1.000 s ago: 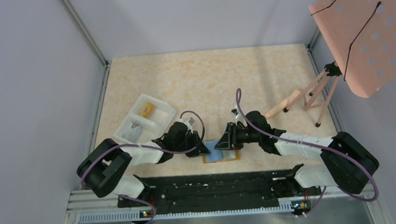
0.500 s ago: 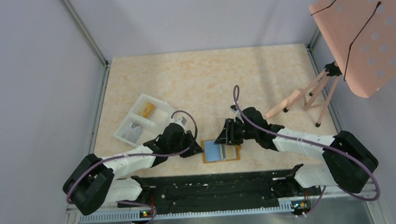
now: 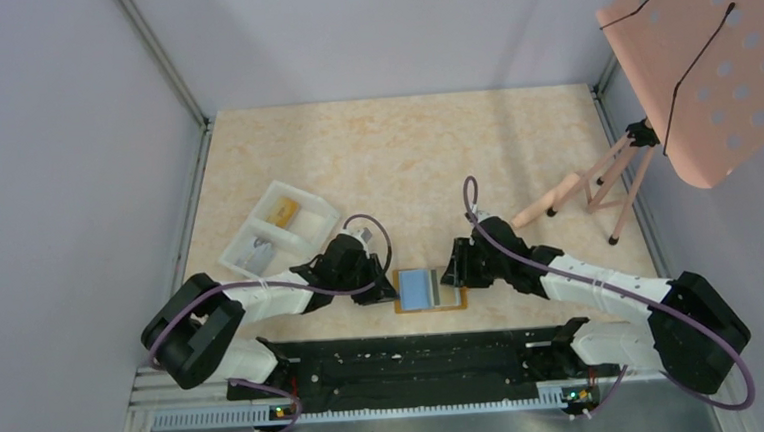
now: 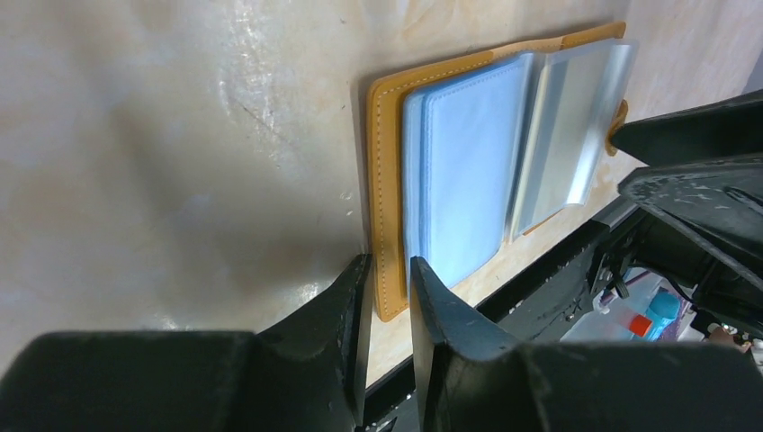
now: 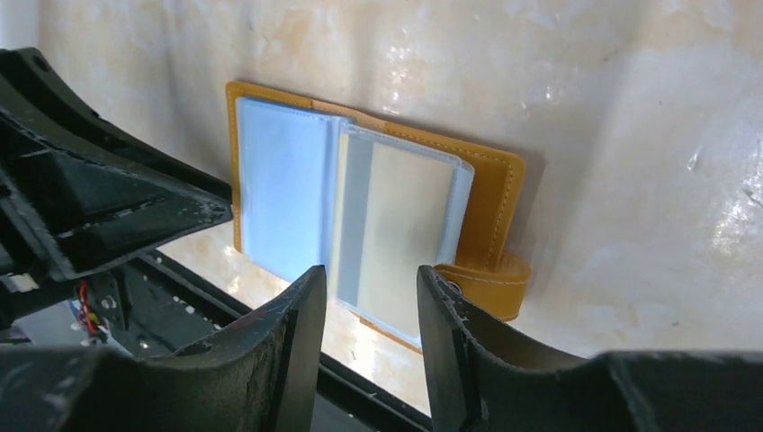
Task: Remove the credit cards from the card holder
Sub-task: Remove the credit card from the card holder.
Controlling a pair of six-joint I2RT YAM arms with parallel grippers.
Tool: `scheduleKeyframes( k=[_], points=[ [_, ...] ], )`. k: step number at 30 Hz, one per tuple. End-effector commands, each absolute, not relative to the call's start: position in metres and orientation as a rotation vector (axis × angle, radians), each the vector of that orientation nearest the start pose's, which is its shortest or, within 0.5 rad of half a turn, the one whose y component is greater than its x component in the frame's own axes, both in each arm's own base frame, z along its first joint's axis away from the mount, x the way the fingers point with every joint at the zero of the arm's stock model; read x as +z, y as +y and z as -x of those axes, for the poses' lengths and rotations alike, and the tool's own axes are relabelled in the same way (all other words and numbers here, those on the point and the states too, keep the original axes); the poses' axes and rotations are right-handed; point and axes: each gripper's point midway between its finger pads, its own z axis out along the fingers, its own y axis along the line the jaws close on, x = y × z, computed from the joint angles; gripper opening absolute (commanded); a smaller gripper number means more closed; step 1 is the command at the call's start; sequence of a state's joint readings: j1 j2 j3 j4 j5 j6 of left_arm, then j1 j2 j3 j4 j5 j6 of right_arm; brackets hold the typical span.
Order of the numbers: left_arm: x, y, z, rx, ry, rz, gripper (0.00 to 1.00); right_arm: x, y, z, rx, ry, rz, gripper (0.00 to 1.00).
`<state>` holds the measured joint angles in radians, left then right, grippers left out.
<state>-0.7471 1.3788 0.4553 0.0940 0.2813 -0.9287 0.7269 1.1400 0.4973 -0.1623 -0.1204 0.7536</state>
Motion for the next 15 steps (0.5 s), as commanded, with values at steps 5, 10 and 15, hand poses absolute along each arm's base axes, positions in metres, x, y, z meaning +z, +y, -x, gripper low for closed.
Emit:
scheduleKeyframes(
  k=[5, 10, 15],
  points=[
    [0.025, -0.273, -0.171, -1.048, 2.649, 0.055, 0.26, 0.039, 0.224, -0.184, 0.729, 2.569, 0.041, 0.43],
    [0.024, -0.272, -0.170, -1.047, 2.653, 0.057, 0.25, 0.033, 0.219, -0.185, 0.682, 2.585, 0.035, 0.44],
    [0.023, -0.272, -0.169, -1.049, 2.659, 0.058, 0.24, 0.040, 0.217, -0.186, 0.672, 2.570, 0.032, 0.45]
  ],
)
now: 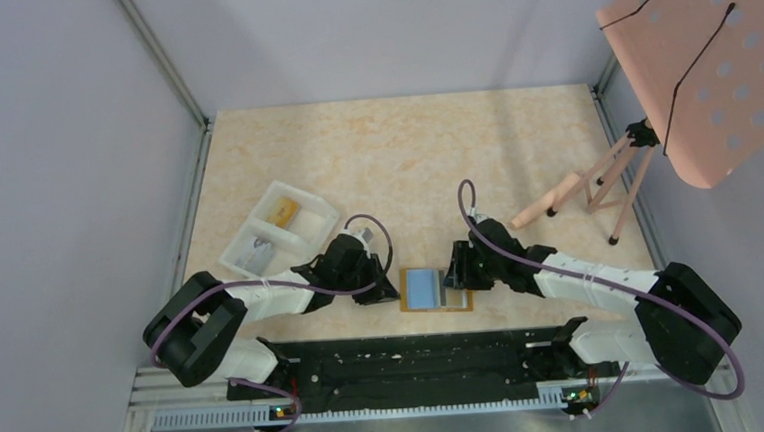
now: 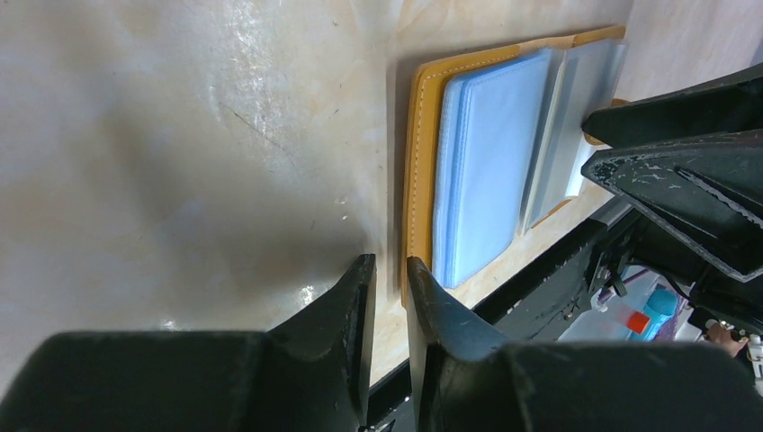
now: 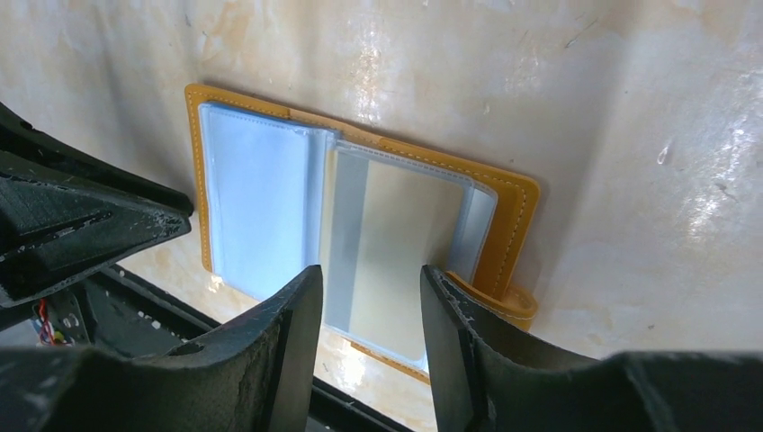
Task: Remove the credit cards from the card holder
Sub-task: Remove the credit card from the card holder.
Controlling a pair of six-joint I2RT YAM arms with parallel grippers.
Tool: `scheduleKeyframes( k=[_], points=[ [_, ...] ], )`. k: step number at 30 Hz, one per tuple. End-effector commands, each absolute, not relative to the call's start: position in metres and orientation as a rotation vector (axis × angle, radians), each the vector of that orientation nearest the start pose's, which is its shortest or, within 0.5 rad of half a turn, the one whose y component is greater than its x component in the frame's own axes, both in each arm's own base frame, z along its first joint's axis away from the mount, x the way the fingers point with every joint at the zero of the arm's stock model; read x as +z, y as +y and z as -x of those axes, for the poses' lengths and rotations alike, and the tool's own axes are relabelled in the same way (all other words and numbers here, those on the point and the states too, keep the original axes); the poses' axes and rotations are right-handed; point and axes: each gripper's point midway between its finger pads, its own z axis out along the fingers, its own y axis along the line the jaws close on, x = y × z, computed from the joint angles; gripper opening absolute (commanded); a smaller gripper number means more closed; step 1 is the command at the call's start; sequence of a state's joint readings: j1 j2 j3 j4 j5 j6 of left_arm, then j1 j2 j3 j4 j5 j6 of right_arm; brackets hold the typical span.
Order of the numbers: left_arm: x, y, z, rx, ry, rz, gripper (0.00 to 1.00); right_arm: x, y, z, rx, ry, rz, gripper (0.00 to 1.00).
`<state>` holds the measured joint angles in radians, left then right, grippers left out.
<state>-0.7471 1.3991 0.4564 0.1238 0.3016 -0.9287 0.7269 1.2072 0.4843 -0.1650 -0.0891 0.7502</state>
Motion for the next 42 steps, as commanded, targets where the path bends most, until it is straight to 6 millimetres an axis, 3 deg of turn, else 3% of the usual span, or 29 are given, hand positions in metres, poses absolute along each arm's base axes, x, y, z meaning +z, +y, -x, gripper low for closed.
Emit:
scheduleKeyframes(
  k=[1, 10, 15, 24, 32, 39, 42],
  points=[
    [0.023, -0.272, -0.169, -1.050, 2.660, 0.061, 0.24, 0.042, 0.216, -0.186, 0.669, 2.566, 0.034, 0.45],
    [0.047, -0.273, -0.178, -1.050, 2.596, 0.071, 0.24, 0.076, 0.234, -0.177, 0.819, 2.527, 0.076, 0.45],
    [0.054, -0.279, -0.182, -1.078, 2.571, 0.040, 0.26, 0.068, 0.232, -0.173, 0.803, 2.552, 0.046, 0.45],
    [0.077, -0.309, -0.179, -1.286, 2.495, -0.098, 0.25, 0.053, 0.212, -0.168, 0.698, 2.580, -0.030, 0.47],
    [0.060, -0.317, -0.174, -1.314, 2.532, -0.133, 0.23, 0.041, 0.204, -0.167, 0.644, 2.595, -0.044, 0.49],
    [0.036, -0.309, -0.170, -1.252, 2.598, -0.094, 0.21, 0.028, 0.196, -0.168, 0.587, 2.606, -0.062, 0.50],
    [0.029, -0.306, -0.168, -1.232, 2.620, -0.083, 0.21, 0.032, 0.198, -0.169, 0.602, 2.594, -0.059, 0.51]
  ],
)
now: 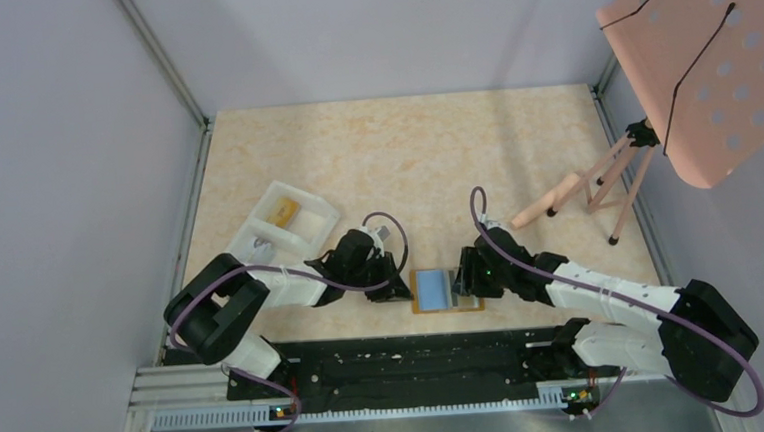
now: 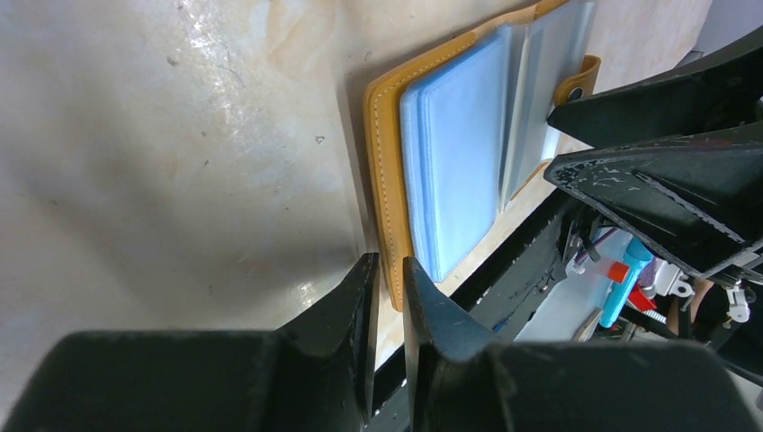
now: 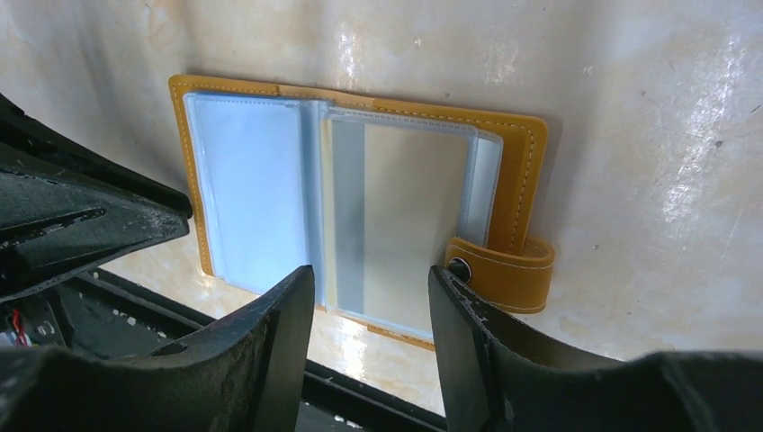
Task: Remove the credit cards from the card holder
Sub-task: Remove the credit card from the card holder.
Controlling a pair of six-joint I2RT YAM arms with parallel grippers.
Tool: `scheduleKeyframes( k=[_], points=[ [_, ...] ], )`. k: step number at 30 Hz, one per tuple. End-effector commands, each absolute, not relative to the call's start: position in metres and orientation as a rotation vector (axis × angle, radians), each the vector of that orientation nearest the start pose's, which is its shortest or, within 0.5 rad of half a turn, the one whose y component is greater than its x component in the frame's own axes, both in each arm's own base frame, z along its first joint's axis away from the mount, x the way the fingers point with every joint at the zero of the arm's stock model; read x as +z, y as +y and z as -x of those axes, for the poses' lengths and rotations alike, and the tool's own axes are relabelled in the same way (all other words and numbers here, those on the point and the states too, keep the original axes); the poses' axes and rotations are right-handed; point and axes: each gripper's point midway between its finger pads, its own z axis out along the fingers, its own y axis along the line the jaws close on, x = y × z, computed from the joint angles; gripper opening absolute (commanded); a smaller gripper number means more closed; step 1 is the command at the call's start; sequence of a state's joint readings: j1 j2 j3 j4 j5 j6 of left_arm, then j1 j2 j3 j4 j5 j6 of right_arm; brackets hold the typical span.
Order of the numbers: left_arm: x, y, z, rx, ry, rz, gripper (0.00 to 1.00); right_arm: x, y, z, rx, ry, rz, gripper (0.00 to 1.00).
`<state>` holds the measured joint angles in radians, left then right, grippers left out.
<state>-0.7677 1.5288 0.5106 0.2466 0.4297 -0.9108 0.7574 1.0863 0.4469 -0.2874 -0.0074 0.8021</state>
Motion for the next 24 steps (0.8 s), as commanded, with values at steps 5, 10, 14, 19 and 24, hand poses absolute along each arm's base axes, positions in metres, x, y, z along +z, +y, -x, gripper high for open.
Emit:
scheduleKeyframes(
  k=[5, 10, 14, 19, 24],
  points=[
    [0.023, -0.302, -0.166, -1.206, 2.638, -0.064, 0.21, 0.043, 0.190, -0.174, 0.548, 2.570, -0.071, 0.52],
    [0.024, -0.301, -0.166, -1.208, 2.633, -0.070, 0.26, 0.039, 0.183, -0.173, 0.500, 2.577, -0.079, 0.55],
    [0.025, -0.302, -0.166, -1.214, 2.629, -0.079, 0.28, 0.038, 0.178, -0.174, 0.469, 2.577, -0.081, 0.58],
    [0.040, -0.310, -0.171, -1.245, 2.588, -0.108, 0.28, 0.046, 0.178, -0.177, 0.468, 2.552, -0.081, 0.62],
    [0.062, -0.327, -0.178, -1.273, 2.531, -0.158, 0.27, 0.039, 0.175, -0.175, 0.441, 2.570, -0.076, 0.62]
  ],
)
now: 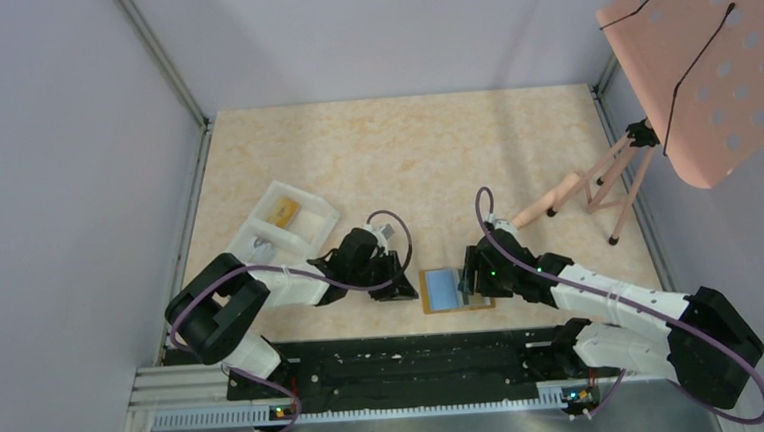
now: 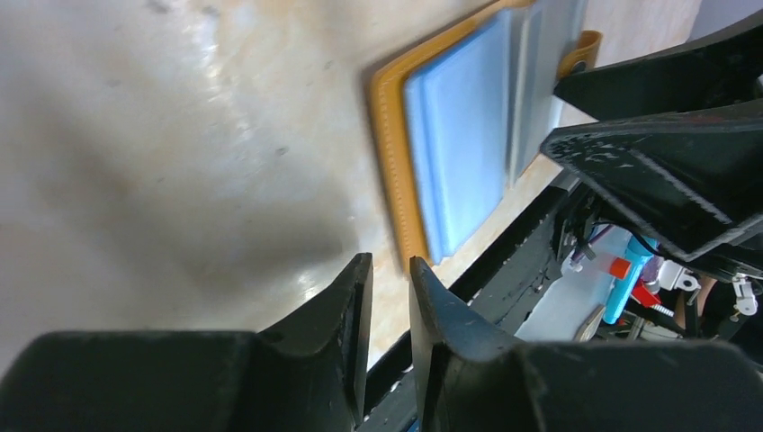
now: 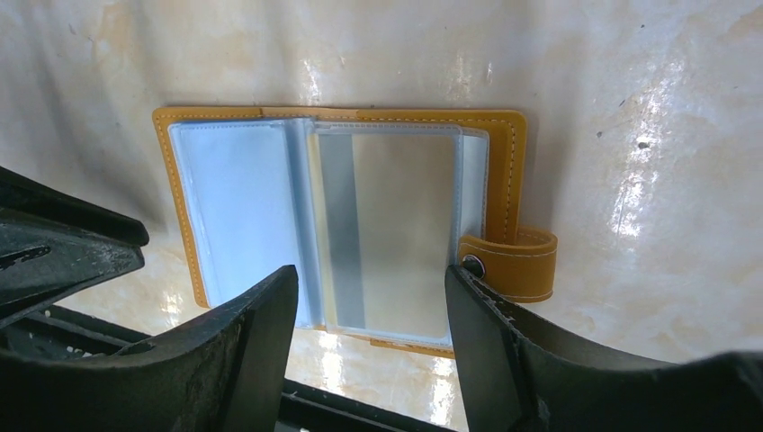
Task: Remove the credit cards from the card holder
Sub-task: Remove the credit card from the card holder.
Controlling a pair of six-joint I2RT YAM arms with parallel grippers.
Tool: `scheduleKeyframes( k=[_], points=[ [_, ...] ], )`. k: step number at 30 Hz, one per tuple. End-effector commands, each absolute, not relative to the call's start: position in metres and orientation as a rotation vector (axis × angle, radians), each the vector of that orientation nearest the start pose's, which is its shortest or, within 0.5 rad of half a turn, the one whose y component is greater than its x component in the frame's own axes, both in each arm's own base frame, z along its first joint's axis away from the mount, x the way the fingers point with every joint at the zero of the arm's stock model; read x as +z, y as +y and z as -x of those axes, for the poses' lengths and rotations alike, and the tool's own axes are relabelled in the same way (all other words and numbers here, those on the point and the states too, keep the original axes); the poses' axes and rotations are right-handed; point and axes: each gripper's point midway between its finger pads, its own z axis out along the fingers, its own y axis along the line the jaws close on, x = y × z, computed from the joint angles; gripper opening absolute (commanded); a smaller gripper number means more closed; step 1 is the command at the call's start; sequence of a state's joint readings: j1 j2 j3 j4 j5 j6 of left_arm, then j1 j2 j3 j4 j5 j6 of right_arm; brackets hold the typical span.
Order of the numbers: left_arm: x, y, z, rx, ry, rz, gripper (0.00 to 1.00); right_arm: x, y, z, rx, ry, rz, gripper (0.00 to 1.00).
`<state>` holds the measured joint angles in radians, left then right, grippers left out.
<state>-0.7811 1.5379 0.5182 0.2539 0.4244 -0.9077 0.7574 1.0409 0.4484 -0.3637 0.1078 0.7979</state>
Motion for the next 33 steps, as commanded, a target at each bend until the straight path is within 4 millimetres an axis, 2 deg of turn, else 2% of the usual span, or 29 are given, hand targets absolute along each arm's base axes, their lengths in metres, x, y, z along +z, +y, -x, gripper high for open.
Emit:
scheduleKeyframes(
  k=[1, 5, 10, 16, 20, 23, 28, 33],
  points=[
    [0.066, -0.331, -0.179, -1.280, 2.521, -0.168, 0.26, 0.039, 0.175, -0.175, 0.439, 2.571, -0.075, 0.62],
    [0.079, -0.347, -0.184, -1.308, 2.478, -0.214, 0.25, 0.039, 0.175, -0.176, 0.440, 2.568, -0.072, 0.62],
    [0.080, -0.363, -0.188, -1.379, 2.449, -0.232, 0.23, 0.044, 0.179, -0.177, 0.474, 2.552, -0.069, 0.62],
    [0.044, -0.362, -0.182, -1.348, 2.543, -0.191, 0.21, 0.048, 0.178, -0.177, 0.483, 2.539, -0.066, 0.62],
    [0.028, -0.361, -0.178, -1.348, 2.579, -0.160, 0.20, 0.050, 0.177, -0.177, 0.474, 2.532, -0.064, 0.63],
    [0.014, -0.355, -0.179, -1.284, 2.628, -0.126, 0.19, 0.051, 0.171, -0.179, 0.428, 2.533, -0.063, 0.63],
    [-0.001, -0.346, -0.176, -1.209, 2.685, -0.104, 0.18, 0.051, 0.155, -0.182, 0.324, 2.527, -0.073, 0.65],
    [-0.010, -0.342, -0.174, -1.179, 2.713, -0.099, 0.18, 0.042, 0.153, -0.179, 0.322, 2.541, -0.075, 0.65]
  ],
)
